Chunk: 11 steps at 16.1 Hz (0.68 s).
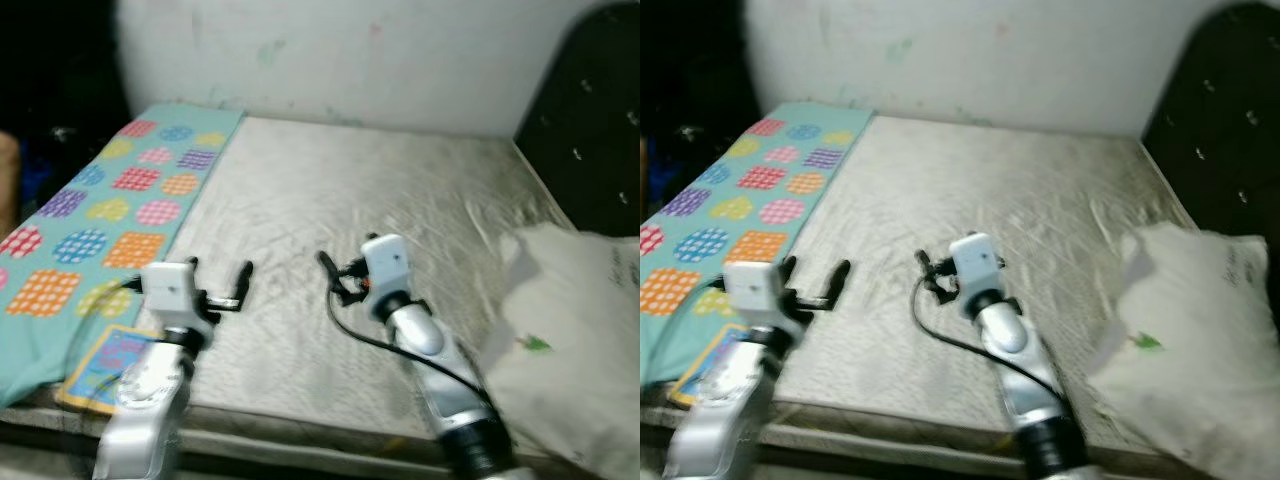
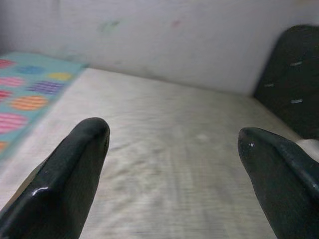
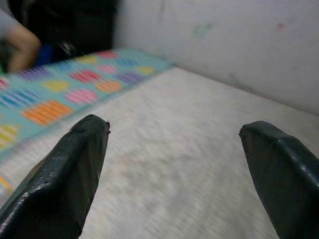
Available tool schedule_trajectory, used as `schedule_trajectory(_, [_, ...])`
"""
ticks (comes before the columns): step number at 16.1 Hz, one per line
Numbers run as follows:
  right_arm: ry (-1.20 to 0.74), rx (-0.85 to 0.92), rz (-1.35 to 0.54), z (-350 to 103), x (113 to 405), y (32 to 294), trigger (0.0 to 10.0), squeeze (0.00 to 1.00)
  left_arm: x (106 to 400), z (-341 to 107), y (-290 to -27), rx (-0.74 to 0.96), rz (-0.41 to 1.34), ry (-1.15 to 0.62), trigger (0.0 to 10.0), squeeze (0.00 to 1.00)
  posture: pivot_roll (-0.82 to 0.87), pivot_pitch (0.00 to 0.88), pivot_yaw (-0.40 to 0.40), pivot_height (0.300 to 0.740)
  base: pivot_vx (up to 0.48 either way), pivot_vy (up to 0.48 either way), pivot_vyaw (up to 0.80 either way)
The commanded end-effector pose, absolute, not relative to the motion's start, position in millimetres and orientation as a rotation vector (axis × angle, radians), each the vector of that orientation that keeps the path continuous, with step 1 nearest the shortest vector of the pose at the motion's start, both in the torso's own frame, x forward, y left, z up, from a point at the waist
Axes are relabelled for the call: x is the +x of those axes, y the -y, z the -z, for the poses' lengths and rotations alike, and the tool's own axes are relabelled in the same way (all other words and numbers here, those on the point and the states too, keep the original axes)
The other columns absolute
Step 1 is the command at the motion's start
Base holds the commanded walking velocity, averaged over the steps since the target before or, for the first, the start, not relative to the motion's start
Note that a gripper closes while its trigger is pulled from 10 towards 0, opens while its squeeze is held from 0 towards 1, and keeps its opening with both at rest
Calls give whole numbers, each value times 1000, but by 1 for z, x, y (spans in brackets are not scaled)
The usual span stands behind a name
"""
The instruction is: Clean up the room
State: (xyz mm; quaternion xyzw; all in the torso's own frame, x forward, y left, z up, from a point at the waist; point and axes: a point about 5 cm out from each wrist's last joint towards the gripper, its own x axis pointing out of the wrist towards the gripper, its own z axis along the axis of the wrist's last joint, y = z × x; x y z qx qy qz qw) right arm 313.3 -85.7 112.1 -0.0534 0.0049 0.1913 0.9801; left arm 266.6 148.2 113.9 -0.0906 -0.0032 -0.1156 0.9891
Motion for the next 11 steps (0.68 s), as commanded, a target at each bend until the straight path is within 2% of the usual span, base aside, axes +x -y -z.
schedule_trajectory(1, [5,-70,-383,-119,317,83,10000,0,269,-118,-152,-158,224,17,10000,0,-103,0,-47,740,0,-371,0])
schedule_trajectory(4, [11,-71,-376,-119,318,85,10000,0,270,-117,-151,-157,227,16,10000,0,-101,0,-47,740,0,-365,-696])
schedule_trajectory(11, [16,-73,-377,-118,319,84,10000,0,273,-117,-151,-147,231,22,10000,0,-96,0,-45,740,0,-329,0])
